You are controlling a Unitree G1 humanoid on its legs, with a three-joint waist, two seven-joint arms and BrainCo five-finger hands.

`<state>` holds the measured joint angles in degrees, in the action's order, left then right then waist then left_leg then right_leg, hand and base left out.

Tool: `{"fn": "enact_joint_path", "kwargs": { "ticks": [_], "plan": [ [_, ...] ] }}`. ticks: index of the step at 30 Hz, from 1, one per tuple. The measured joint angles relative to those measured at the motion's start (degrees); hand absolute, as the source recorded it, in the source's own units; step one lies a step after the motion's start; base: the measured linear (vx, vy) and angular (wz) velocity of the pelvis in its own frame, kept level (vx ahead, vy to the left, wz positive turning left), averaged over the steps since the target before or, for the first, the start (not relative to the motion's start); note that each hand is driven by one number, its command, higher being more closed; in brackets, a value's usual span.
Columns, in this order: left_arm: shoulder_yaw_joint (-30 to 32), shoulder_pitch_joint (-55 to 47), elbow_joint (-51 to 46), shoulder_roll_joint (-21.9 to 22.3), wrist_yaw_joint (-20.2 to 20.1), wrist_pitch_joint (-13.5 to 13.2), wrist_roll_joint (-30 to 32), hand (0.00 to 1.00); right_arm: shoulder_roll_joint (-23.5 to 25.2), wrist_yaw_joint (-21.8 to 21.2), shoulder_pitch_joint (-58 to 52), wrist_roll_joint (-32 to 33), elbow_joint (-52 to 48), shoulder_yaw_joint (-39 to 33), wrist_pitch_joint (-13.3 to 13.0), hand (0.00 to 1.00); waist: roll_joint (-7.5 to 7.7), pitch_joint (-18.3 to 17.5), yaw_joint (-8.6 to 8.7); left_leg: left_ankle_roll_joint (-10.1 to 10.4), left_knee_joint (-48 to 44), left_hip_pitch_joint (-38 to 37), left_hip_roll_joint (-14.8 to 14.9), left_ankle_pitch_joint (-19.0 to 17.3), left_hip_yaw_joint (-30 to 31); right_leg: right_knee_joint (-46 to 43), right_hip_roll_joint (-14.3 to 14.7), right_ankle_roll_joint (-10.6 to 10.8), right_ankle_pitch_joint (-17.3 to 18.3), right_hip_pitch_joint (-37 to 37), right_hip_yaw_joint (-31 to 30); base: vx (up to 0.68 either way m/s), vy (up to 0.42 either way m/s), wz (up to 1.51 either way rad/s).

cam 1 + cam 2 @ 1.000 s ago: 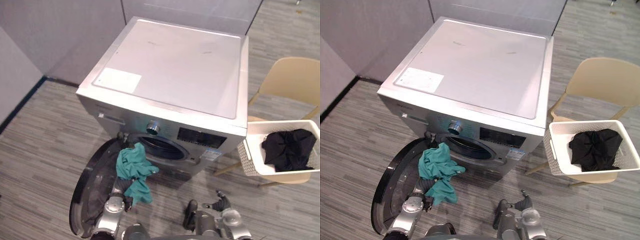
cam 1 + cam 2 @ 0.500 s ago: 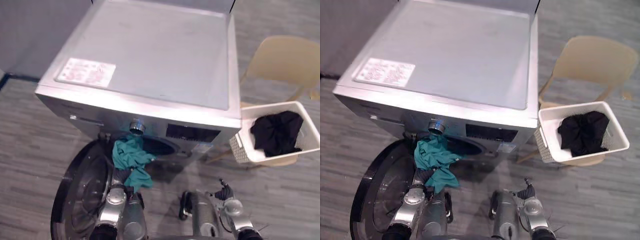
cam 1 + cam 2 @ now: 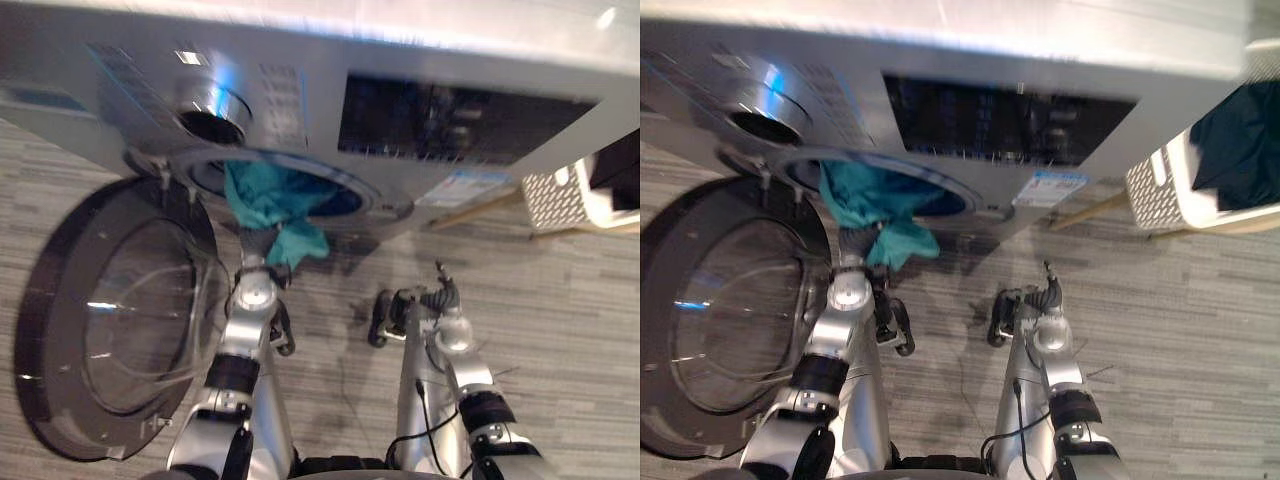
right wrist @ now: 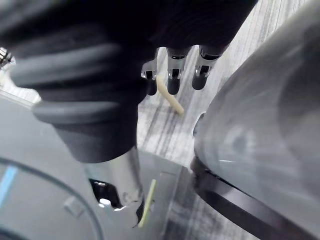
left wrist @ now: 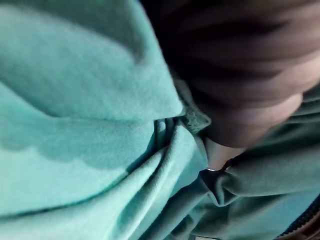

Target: Pick up the laundry basket with both hands and put the clothes into the washing machine.

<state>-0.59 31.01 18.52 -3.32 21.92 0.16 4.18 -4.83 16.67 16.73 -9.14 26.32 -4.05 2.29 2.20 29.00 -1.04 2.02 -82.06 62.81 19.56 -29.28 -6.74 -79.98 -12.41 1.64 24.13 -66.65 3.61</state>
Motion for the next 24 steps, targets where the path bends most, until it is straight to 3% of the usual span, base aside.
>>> {"fn": "enact_joint_path", "kwargs": {
  "ticks": [6, 10, 11, 15, 20, 24],
  "plan": [
    [-0.4, 13.4, -1.3, -6.3, 4.5, 1.0, 2.1, 1.0, -0.1, 0.9, 0.0, 0.0, -5.4, -1.9, -2.6, 0.0, 0.93, 0.7, 0.6, 0.3, -6.5, 7.2, 1.5, -0.9, 2.2, -5.8, 0.9, -0.4, 0.6, -7.0, -0.3, -0.05, -0.047, -0.08],
    [-0.5, 23.1, -1.0, -13.3, 6.9, 2.7, 5.8, 1.0, -0.1, 0.8, -0.1, 0.0, -7.7, -2.2, -4.6, 0.0, 1.36, 0.9, 1.93, 0.5, -8.4, 10.8, 2.1, -1.0, 3.7, -7.0, 1.6, -0.9, 0.4, -9.7, 0.3, -0.03, -0.043, -0.06],
    [-0.5, 26.0, -0.2, -14.7, 7.2, 3.4, 7.1, 0.0, -0.1, 0.7, -0.1, 0.0, -8.3, -2.2, -5.2, 0.0, 1.86, 1.1, 1.94, 0.5, -8.4, 11.7, 2.4, -1.0, 3.6, -6.9, 1.8, -0.9, 0.1, -10.7, 0.3, -0.01, -0.047, -0.11],
    [-0.5, 33.2, 6.0, -16.8, 6.8, 4.1, 9.4, 0.0, -0.1, 0.5, -0.1, 0.1, -10.0, -2.3, -6.2, 0.0, 2.56, 1.4, 2.49, 0.2, -8.5, 13.8, 2.5, -0.7, 3.9, -6.6, 2.3, -0.9, -0.3, -12.7, 0.4, 0.02, -0.04, -0.06],
    [-0.1, 39.6, 14.8, -17.8, 1.8, 5.8, 10.1, 0.0, 0.2, -1.2, -0.1, 0.7, -11.5, -2.5, -6.8, 0.0, 2.91, 1.6, 3.42, 0.2, -8.5, 15.4, 2.5, -0.7, 4.1, -6.4, 2.4, -1.3, -0.6, -14.0, 0.8, 0.05, -0.027, -0.03],
    [0.0, 40.5, 18.2, -18.0, -3.1, 6.3, 14.5, 0.0, 0.5, -2.7, -0.1, 1.4, -11.5, -3.0, -7.1, 0.0, 3.28, 1.8, 3.56, 0.2, -8.5, 15.4, 2.5, -0.7, 4.1, -6.4, 2.4, -1.3, -0.6, -14.1, 0.8, 0.03, -0.037, -0.01]
  ]
}}
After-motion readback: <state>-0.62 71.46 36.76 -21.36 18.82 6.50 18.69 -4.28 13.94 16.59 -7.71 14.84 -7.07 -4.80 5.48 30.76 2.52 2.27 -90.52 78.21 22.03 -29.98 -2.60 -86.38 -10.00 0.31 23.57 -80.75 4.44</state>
